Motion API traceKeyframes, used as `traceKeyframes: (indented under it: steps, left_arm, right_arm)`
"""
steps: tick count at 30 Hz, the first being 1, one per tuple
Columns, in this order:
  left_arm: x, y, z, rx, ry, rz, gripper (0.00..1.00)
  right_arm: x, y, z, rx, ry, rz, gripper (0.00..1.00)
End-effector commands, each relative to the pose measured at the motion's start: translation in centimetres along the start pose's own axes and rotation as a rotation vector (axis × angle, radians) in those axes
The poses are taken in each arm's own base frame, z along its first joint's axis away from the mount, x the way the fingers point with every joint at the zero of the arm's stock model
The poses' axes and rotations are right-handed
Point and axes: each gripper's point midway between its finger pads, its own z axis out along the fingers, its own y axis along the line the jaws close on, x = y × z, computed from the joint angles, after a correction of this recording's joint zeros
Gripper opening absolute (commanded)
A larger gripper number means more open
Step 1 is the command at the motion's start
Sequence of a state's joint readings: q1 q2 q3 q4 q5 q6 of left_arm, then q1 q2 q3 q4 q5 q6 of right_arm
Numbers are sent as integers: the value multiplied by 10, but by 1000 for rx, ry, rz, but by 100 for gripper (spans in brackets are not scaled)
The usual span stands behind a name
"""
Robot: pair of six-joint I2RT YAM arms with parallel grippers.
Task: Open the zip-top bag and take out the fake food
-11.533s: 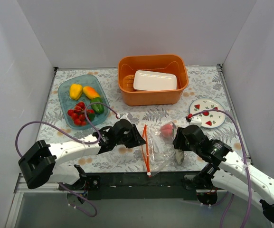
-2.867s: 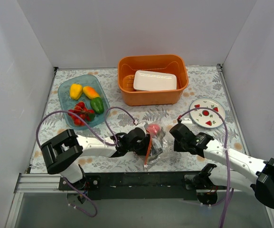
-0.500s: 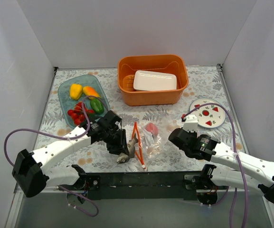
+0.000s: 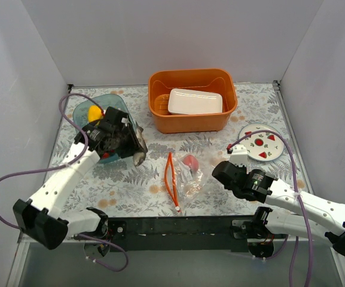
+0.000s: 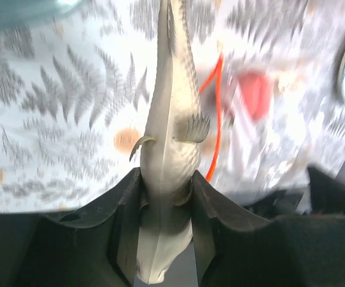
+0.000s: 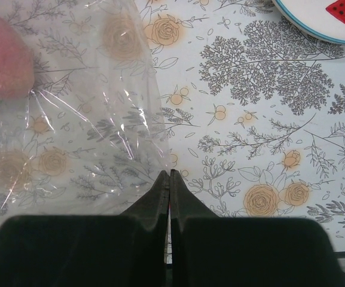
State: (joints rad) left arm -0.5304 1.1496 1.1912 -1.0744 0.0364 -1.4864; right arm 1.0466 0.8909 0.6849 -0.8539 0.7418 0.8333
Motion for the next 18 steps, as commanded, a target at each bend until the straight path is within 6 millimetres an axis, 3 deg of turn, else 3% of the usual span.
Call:
traceKeyframes:
  steps: [1, 3, 5, 6, 8, 9, 12, 13, 17, 18]
  left_arm:
    - [-104, -9, 29, 15, -240, -84, 23]
    - [-135, -4, 48, 16, -274, -152, 21]
    - [-179, 2, 50, 28, -365, -209, 21]
    - [-189, 9, 65, 10, -356, -230, 21]
    - [-222, 19, 68, 12, -408, -267, 22]
    - [-232, 24, 80, 6, -416, -261, 22]
    - [-251, 30, 94, 34, -394, -266, 22]
    - [-253, 39, 111, 7, -368, -273, 22]
    - [-259, 61, 135, -69, -334, -289, 23]
    - [-260, 64, 138, -76, -331, -285, 28]
  right_arm:
    - [-17, 16, -4, -65, -44, 31, 1]
    - [-17, 17, -5, -66, -30, 17, 1]
    - [-15, 17, -4, -64, -21, 10, 1]
    - [-14, 17, -4, -69, -20, 10, 1]
    - [-10, 18, -2, -75, -15, 6, 1]
    - [-11, 19, -3, -87, -18, 15, 1]
    - [-8, 20, -2, -99, -16, 19, 1]
    - [-7, 20, -1, -98, -14, 15, 1]
    - [-7, 22, -1, -103, -13, 14, 1]
    - [-7, 23, -1, -106, -13, 17, 1]
